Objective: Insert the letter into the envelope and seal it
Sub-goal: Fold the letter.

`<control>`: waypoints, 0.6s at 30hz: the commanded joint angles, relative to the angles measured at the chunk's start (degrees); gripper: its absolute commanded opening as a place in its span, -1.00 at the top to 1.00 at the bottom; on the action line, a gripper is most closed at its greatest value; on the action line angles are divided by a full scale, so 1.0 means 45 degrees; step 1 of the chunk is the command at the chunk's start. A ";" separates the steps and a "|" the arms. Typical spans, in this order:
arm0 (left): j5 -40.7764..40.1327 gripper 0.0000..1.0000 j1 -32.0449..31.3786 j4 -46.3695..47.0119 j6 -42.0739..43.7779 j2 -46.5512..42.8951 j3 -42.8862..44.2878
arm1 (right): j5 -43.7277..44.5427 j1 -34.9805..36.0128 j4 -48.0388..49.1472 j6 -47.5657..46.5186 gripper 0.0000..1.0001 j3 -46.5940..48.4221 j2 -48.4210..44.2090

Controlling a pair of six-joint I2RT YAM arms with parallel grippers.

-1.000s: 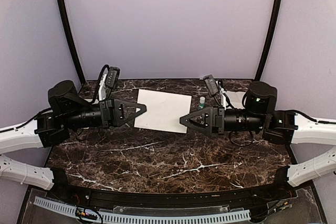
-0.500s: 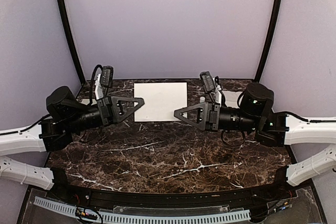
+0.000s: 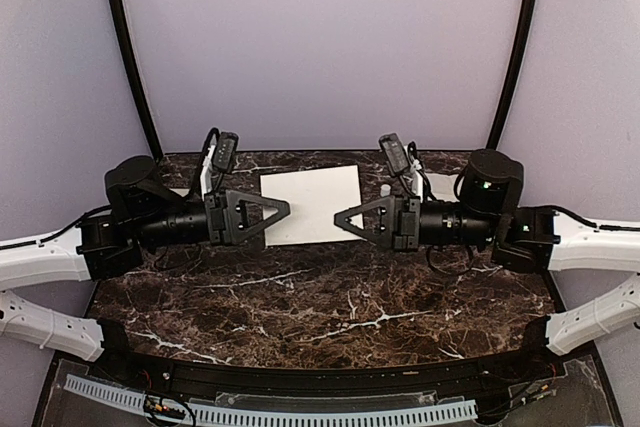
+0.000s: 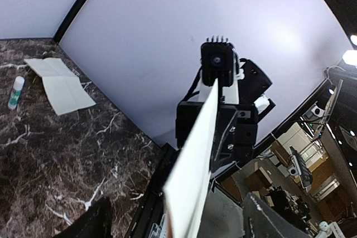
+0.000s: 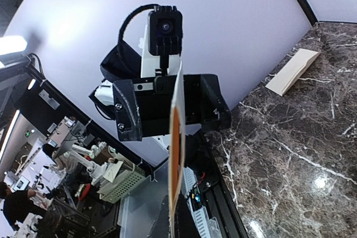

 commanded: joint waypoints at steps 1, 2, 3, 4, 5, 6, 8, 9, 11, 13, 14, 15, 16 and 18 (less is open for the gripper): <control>-0.0706 -0.65 0.0176 -0.3332 0.1485 -0.0717 0.0975 | -0.0011 0.0020 -0.3781 -0.1449 1.00 0.1374 -0.0490; -0.0701 -0.66 0.0295 -0.4227 0.1948 -0.0881 0.1088 | -0.0165 -0.0014 -0.4455 -0.1628 1.00 0.1506 -0.0516; -0.0710 -0.67 0.0331 -0.4650 0.2214 -0.0937 0.1357 | -0.0333 -0.0055 -0.5125 -0.1794 1.00 0.1647 -0.0525; -0.0849 -0.67 0.0382 -0.5689 0.2789 -0.0985 0.1503 | -0.0471 -0.0104 -0.5800 -0.1935 1.00 0.1794 -0.0513; -0.1055 -0.68 0.0394 -0.6211 0.3373 -0.0970 0.1827 | -0.0620 -0.0135 -0.6375 -0.2094 1.00 0.1927 -0.0478; -0.1131 -0.69 0.0403 -0.7022 0.3610 -0.0910 0.2172 | -0.0856 -0.0146 -0.6881 -0.2270 1.00 0.2068 -0.0427; -0.1264 -0.69 0.0405 -0.8004 0.4298 -0.0703 0.2507 | -0.1167 -0.0171 -0.7743 -0.2607 1.00 0.2311 -0.0269; -0.1236 -0.69 0.0406 -0.8432 0.4678 -0.0633 0.2830 | -0.1340 -0.0168 -0.8075 -0.2775 1.00 0.2375 -0.0169; -0.1126 -0.70 0.0408 -0.8922 0.5281 -0.0293 0.3303 | -0.1788 -0.0181 -0.8349 -0.2907 1.00 0.2482 0.0009; -0.0765 -0.70 0.0409 -0.9255 0.5769 0.0046 0.3753 | -0.2352 -0.0150 -0.8170 -0.2923 1.00 0.2464 0.0128; -0.0528 -0.70 0.0407 -0.9322 0.5882 0.0180 0.3982 | -0.2467 -0.0150 -0.8058 -0.2889 1.00 0.2450 0.0161; 0.0124 -0.70 0.0411 -0.9372 0.6036 0.0496 0.4085 | -0.2606 -0.0131 -0.7876 -0.2821 1.00 0.2388 0.0192; 0.0474 -0.70 0.0399 -0.9361 0.6055 0.0669 0.4226 | -0.2730 -0.0128 -0.7750 -0.2793 1.00 0.2360 0.0218; 0.1451 -0.68 0.0332 -0.9092 0.5932 0.1109 0.4244 | -0.2887 -0.0128 -0.7668 -0.2796 1.00 0.2329 0.0273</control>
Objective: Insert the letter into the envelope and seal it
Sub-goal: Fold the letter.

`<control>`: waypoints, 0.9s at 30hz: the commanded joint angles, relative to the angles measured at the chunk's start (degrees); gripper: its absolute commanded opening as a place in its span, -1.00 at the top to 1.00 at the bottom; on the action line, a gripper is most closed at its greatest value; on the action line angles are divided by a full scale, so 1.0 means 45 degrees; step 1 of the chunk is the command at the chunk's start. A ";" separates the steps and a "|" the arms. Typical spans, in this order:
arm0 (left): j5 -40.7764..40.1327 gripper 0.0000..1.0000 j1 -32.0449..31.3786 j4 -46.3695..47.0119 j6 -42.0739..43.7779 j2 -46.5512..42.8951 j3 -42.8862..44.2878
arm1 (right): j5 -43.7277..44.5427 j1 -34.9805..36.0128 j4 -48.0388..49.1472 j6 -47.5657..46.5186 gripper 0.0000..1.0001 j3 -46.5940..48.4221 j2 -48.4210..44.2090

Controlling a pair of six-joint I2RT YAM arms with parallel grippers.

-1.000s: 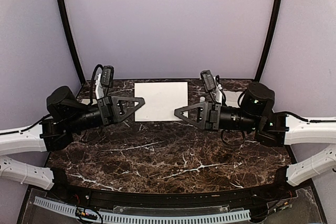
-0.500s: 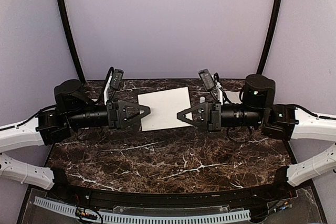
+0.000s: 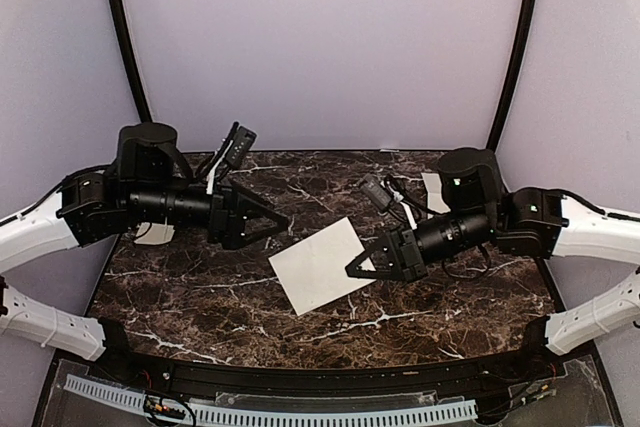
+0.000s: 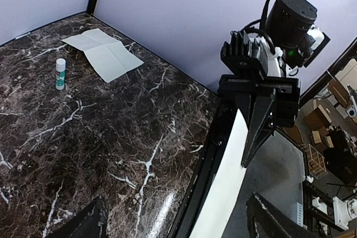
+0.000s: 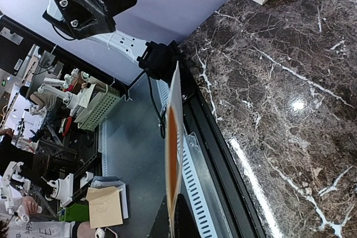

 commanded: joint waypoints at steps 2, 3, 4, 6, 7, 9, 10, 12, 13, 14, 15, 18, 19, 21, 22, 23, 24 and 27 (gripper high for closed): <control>0.1936 -0.67 -0.0397 -0.0273 0.0702 0.0875 0.0248 | -0.0988 -0.0002 0.0183 -0.0252 1.00 0.0220 0.0135; 0.1813 -0.67 -0.0696 -0.0068 0.0734 0.0952 0.0200 | -0.1077 0.0002 0.0157 -0.0243 1.00 0.0211 0.0182; 0.1802 -0.67 -0.0840 0.0025 0.0708 0.1001 0.0124 | -0.1161 0.0008 0.0151 -0.0240 1.00 0.0185 0.0239; 0.1823 -0.67 -0.1144 0.0286 0.0615 0.1158 0.0089 | -0.1221 0.0049 0.0077 -0.0234 1.00 0.0172 0.0362; 0.1821 -0.67 -0.1317 0.0423 0.0592 0.1257 0.0091 | -0.1250 0.0084 0.0073 -0.0234 1.00 0.0178 0.0401; 0.1860 -0.67 -0.1477 0.0600 0.0520 0.1371 0.0085 | -0.1281 0.0155 0.0113 -0.0231 1.00 0.0210 0.0476; 0.1882 -0.67 -0.1514 0.0681 0.0459 0.1396 0.0069 | -0.1282 0.0176 0.0138 -0.0236 1.00 0.0219 0.0515; 0.1911 -0.67 -0.1573 0.0937 0.0325 0.1432 -0.0023 | -0.1360 0.0186 0.0264 -0.0207 1.00 0.0254 0.0603; 0.1933 -0.66 -0.1585 0.1152 0.0271 0.1453 -0.0103 | -0.1446 0.0207 0.0338 -0.0197 1.00 0.0278 0.0670; 0.1998 -0.66 -0.1587 0.1343 0.0206 0.1482 -0.0161 | -0.1488 0.0216 0.0391 -0.0214 1.00 0.0323 0.0730; 0.2015 -0.64 -0.1603 0.1394 0.0173 0.1500 -0.0220 | -0.1513 0.0213 0.0422 -0.0231 1.00 0.0394 0.0816; 0.2004 -0.60 -0.1614 0.1356 0.0164 0.1612 -0.0230 | -0.1606 0.0235 0.0472 -0.0288 1.00 0.0563 0.1011; 0.1979 -0.58 -0.1611 0.1323 0.0171 0.1624 -0.0223 | -0.1687 0.0252 0.0541 -0.0297 1.00 0.0581 0.1070; 0.1853 -0.52 -0.1609 0.1257 0.0204 0.1641 -0.0230 | -0.1769 0.0257 0.0644 -0.0290 1.00 0.0591 0.1159; 0.1822 -0.47 -0.1609 0.1252 0.0224 0.1637 -0.0245 | -0.1770 0.0274 0.0671 -0.0290 1.00 0.0582 0.1194; 0.1829 -0.36 -0.1619 0.1261 0.0230 0.1636 -0.0265 | -0.1788 0.0271 0.0686 -0.0294 1.00 0.0583 0.1220; 0.1823 -0.31 -0.1621 0.1282 0.0245 0.1631 -0.0282 | -0.1790 0.0259 0.0688 -0.0295 1.00 0.0593 0.1243; 0.1735 -0.15 -0.1610 0.1236 0.0320 0.1650 -0.0362 | -0.1808 0.0296 0.0732 -0.0280 1.00 0.0626 0.1285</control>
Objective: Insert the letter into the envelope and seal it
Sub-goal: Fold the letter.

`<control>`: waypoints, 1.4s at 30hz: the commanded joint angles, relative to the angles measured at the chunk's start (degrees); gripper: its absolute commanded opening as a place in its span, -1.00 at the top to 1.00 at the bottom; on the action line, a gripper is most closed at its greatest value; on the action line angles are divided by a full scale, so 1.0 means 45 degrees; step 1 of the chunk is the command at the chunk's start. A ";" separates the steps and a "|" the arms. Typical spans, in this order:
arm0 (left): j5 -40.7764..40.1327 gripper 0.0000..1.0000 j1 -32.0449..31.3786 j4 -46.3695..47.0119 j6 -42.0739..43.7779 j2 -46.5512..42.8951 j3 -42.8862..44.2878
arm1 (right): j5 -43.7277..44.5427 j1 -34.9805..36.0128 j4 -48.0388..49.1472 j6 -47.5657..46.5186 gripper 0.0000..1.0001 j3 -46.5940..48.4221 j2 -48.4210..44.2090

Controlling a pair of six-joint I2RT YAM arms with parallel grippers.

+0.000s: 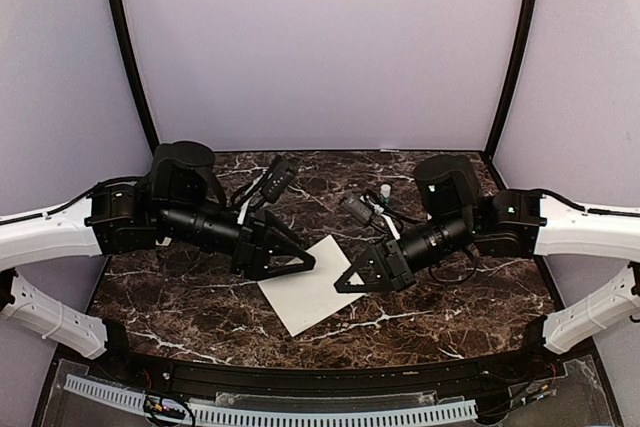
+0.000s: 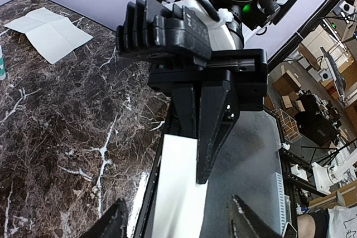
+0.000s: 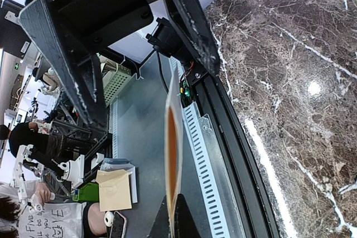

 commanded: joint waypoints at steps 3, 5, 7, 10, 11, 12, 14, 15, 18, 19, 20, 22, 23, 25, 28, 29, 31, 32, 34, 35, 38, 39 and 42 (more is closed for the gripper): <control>0.0030 0.07 -0.0040 0.0150 0.0176 0.0071 -0.0257 | -0.0299 0.0149 0.0572 -0.0250 1.00 0.0512 0.0129; 0.0062 0.12 -0.0040 0.0139 0.0183 0.0118 -0.0315 | -0.0373 0.0150 0.0500 -0.0335 1.00 0.0650 0.0236; 0.0093 0.18 -0.0050 0.0189 0.0184 0.0138 -0.0364 | -0.0465 0.0135 0.0374 -0.0462 1.00 0.0845 0.0392; 0.0173 0.34 -0.0040 0.0270 0.0216 0.0182 -0.0399 | -0.0528 0.0150 0.0245 -0.0608 1.00 0.1025 0.0566; 0.0160 0.46 -0.0040 0.0272 0.0229 0.0198 -0.0411 | -0.0510 0.0147 0.0190 -0.0643 1.00 0.1066 0.0624; 0.0156 0.53 -0.0035 0.0274 0.0264 0.0210 -0.0406 | -0.0501 0.0145 0.0146 -0.0670 1.00 0.1125 0.0656; 0.0122 0.73 -0.0025 0.0318 0.0284 0.0186 -0.0461 | -0.0518 0.0150 0.0052 -0.0775 1.00 0.1235 0.0740; 0.0073 0.84 -0.0023 0.0335 0.0272 0.0181 -0.0490 | -0.0494 0.0150 -0.0015 -0.0818 1.00 0.1309 0.0766; 0.0005 1.00 -0.0021 0.0501 0.0194 0.0158 -0.0563 | -0.0030 0.0135 -0.0392 -0.1022 1.00 0.1548 0.0737; -0.0005 1.00 -0.0021 0.0563 0.0108 0.0122 -0.0589 | 0.0243 0.0139 -0.0564 -0.1140 1.00 0.1644 0.0707; -0.0027 1.00 -0.0020 0.0708 0.0068 0.0099 -0.0644 | 0.0494 0.0124 -0.0710 -0.1203 1.00 0.1729 0.0650; -0.0133 1.00 -0.0020 0.1044 -0.0128 -0.0013 -0.0761 | 0.0997 0.0129 -0.0896 -0.1223 0.89 0.1805 0.0521; -0.0255 1.00 -0.0020 0.1297 -0.0285 -0.0121 -0.0816 | 0.1211 0.0113 -0.0864 -0.1201 0.73 0.1796 0.0402; -0.0562 1.00 -0.0020 0.1881 -0.0663 -0.0321 -0.0980 | 0.1600 0.0081 -0.0566 -0.0997 0.34 0.1617 0.0057; -0.0978 1.00 -0.0011 0.3001 -0.1251 -0.0666 -0.1527 | 0.2509 -0.0042 0.0553 -0.0171 -0.33 0.0954 -0.0656; -0.1233 1.00 0.0031 0.3749 -0.1605 -0.0909 -0.1687 | 0.2987 -0.0063 0.1347 0.0192 -0.41 0.0659 -0.0920; -0.1646 1.00 0.0162 0.4961 -0.2266 -0.1308 -0.2404 | 0.4034 -0.0076 0.2851 0.1146 -0.54 -0.0088 -0.1440; -0.1985 1.00 0.0217 0.5381 -0.2516 -0.1465 -0.2565 | 0.4362 -0.0056 0.3774 0.1680 -0.56 -0.0565 -0.1614; -0.2490 1.00 0.0334 0.6425 -0.3130 -0.1803 -0.2896 | 0.4501 -0.0018 0.5989 0.2739 -0.61 -0.1616 -0.1854; -0.2665 1.00 0.0376 0.7017 -0.3452 -0.1970 -0.2998 | 0.4452 0.0010 0.6977 0.3186 -0.62 -0.2074 -0.1883; -0.3463 1.00 0.0389 0.7923 -0.3987 -0.2125 -0.3026 | 0.4679 0.0284 0.8630 0.3800 -0.64 -0.2608 -0.1592; -0.3582 1.00 0.0389 0.8314 -0.4069 -0.2168 -0.3030 | 0.4838 0.0392 0.8713 0.3814 -0.64 -0.2538 -0.1459; -0.3944 1.00 0.0390 0.8811 -0.4342 -0.2206 -0.3038 | 0.5140 0.0603 0.8734 0.3599 -0.64 -0.2176 -0.1071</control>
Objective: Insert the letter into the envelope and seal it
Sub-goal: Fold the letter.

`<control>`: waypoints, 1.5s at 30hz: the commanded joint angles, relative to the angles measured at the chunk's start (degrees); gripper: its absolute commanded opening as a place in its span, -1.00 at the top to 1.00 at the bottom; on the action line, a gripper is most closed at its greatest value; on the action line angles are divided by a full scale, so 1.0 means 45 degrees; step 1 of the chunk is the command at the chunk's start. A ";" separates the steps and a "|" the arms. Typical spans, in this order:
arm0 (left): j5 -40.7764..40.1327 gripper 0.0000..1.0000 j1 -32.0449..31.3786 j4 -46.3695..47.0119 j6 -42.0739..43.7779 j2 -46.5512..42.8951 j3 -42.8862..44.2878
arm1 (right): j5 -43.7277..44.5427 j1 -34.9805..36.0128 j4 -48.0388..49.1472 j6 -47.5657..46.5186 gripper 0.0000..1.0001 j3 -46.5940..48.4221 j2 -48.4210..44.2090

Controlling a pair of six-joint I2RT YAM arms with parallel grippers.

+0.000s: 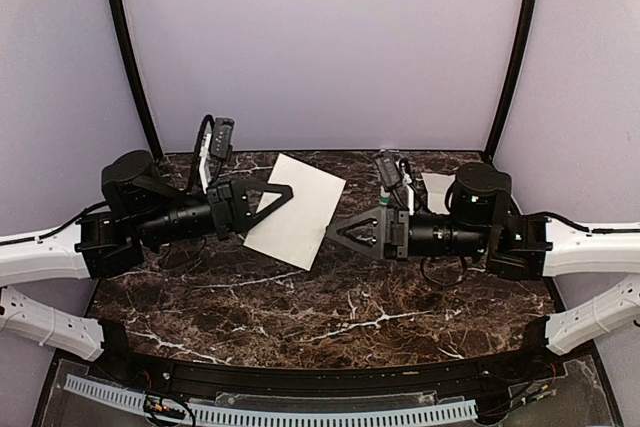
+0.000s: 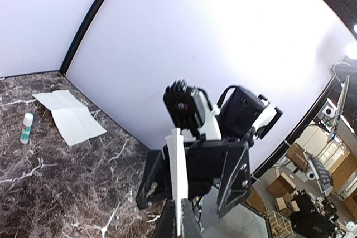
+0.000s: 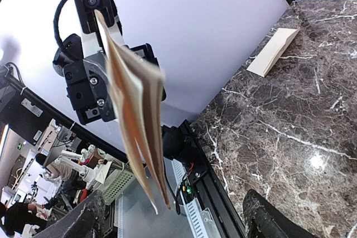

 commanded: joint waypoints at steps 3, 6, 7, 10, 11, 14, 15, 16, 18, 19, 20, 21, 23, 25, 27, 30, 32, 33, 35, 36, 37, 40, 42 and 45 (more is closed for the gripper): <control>-0.0893 1.00 0.0024 0.2246 -0.0959 -0.0319 -0.0170 | 0.0792 0.0400 0.2287 0.0312 -0.63 0.0675 0.0517; -0.0914 1.00 0.0025 0.2977 -0.1389 -0.0373 -0.0378 | 0.0903 0.0380 0.2171 0.0126 -0.60 0.1143 0.0802; -0.0897 1.00 0.0025 0.3216 -0.1491 -0.0380 -0.0572 | 0.0909 0.0391 0.2257 0.0127 -0.59 0.1211 0.0904; -0.0752 1.00 0.0025 0.4184 -0.1906 -0.0351 -0.0917 | 0.0760 0.0396 0.2883 0.0325 -0.57 0.1275 0.1187; -0.0646 1.00 0.0025 0.4288 -0.1984 -0.0330 -0.0943 | 0.0701 0.0396 0.3024 0.0386 -0.57 0.1323 0.1294; -0.0578 1.00 0.0024 0.4545 -0.2166 -0.0272 -0.1012 | 0.0548 0.0410 0.3032 0.0445 -0.53 0.1763 0.1697; -0.0549 1.00 0.0025 0.4557 -0.2200 -0.0271 -0.1010 | 0.0430 0.0397 0.3018 0.0423 -0.49 0.1940 0.1826; -0.0531 1.00 0.0025 0.4556 -0.2209 -0.0270 -0.0993 | 0.0340 0.0406 0.3049 0.0381 -0.43 0.2075 0.1921; -0.0552 1.00 0.0020 0.4535 -0.2185 -0.0289 -0.1016 | 0.0252 0.0420 0.3137 0.0282 -0.30 0.2239 0.2079; -0.0577 1.00 0.0024 0.4531 -0.2175 -0.0289 -0.1031 | 0.0252 0.0416 0.3141 0.0232 -0.24 0.2302 0.2138; -0.0594 1.00 0.0025 0.4530 -0.2187 -0.0280 -0.1053 | 0.0278 0.0432 0.3108 0.0226 -0.19 0.2384 0.2199; -0.0572 1.00 0.0025 0.4515 -0.2205 -0.0272 -0.1059 | 0.0269 0.0434 0.3101 0.0247 -0.14 0.2445 0.2255; -0.0501 1.00 0.0025 0.4510 -0.2260 -0.0238 -0.1056 | 0.0175 0.0467 0.3254 0.0311 0.01 0.2531 0.2300; -0.0477 1.00 0.0025 0.4524 -0.2316 -0.0205 -0.1075 | 0.0200 0.0503 0.3367 0.0321 0.10 0.2537 0.2273; -0.0474 1.00 0.0025 0.4597 -0.2301 -0.0189 -0.1126 | 0.0264 0.0519 0.3355 0.0311 0.16 0.2526 0.2246; -0.0428 1.00 0.0025 0.4601 -0.2296 -0.0079 -0.1074 | 0.0334 0.0535 0.3505 0.0217 0.21 0.2495 0.2231; -0.0358 1.00 0.0025 0.4565 -0.2298 -0.0041 -0.1028 | 0.0275 0.0555 0.3561 0.0156 0.27 0.2551 0.2329; -0.0358 1.00 0.0025 0.4577 -0.2297 -0.0048 -0.1062 | 0.0213 0.0557 0.3549 0.0123 0.32 0.2642 0.2411; -0.0406 1.00 0.0025 0.4586 -0.2315 -0.0093 -0.1149 | 0.0072 0.0558 0.3432 0.0078 0.43 0.2822 0.2544; -0.0433 1.00 0.0025 0.4587 -0.2325 -0.0133 -0.1176 | 0.0029 0.0575 0.3413 0.0077 0.47 0.2905 0.2601; -0.0453 1.00 0.0025 0.4588 -0.2340 -0.0153 -0.1221 | -0.0013 0.0587 0.3398 0.0065 0.54 0.2955 0.2657; -0.0500 1.00 0.0025 0.4595 -0.2365 -0.0217 -0.1310 | -0.0003 0.0621 0.3440 0.0093 0.88 0.2965 0.2675; -0.0519 1.00 0.0025 0.4537 -0.2370 -0.0234 -0.1351 | 0.0089 0.0641 0.3381 0.0112 1.00 0.2922 0.2661; -0.0576 1.00 0.0025 0.4200 -0.2350 -0.0214 -0.1292 | 0.0296 0.0686 0.3177 0.0017 1.00 0.2890 0.2522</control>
